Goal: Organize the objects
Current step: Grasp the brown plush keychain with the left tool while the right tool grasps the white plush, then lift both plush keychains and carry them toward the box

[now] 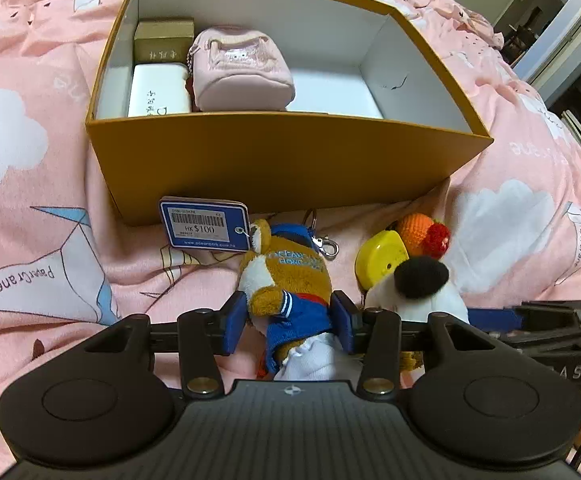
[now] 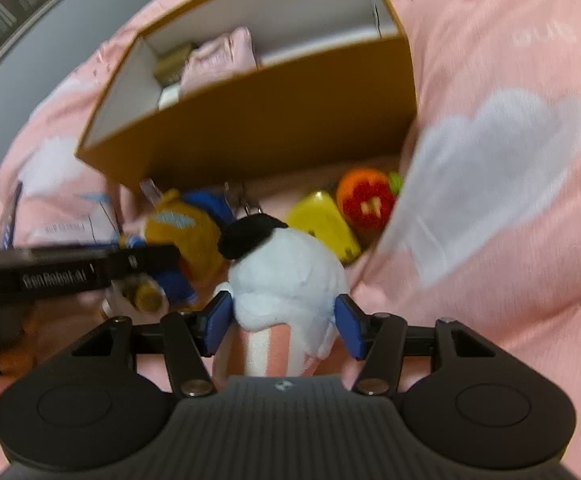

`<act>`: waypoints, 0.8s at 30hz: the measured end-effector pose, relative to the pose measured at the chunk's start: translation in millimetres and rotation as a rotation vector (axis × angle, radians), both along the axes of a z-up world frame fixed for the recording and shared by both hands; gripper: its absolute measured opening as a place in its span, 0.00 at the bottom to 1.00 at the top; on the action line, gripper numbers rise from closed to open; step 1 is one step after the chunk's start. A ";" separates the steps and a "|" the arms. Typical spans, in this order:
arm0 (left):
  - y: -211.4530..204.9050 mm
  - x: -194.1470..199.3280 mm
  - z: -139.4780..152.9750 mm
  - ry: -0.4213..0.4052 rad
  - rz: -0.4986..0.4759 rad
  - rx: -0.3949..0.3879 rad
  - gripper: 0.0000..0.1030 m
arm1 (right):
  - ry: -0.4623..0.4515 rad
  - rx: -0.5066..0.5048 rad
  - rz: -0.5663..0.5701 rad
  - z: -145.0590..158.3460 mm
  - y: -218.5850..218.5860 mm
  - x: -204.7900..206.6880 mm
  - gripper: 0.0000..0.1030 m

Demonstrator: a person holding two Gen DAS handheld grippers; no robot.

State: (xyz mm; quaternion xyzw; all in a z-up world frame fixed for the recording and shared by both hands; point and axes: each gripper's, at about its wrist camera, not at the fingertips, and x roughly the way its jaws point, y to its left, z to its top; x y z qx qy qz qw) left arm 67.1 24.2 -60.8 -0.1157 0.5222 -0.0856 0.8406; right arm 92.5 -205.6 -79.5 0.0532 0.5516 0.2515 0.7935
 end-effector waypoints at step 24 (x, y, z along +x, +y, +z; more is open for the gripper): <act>0.8 14.4 -6.6 0.097 0.027 -0.027 0.58 | -0.170 -0.408 0.291 5.0 74.8 -5.8 0.66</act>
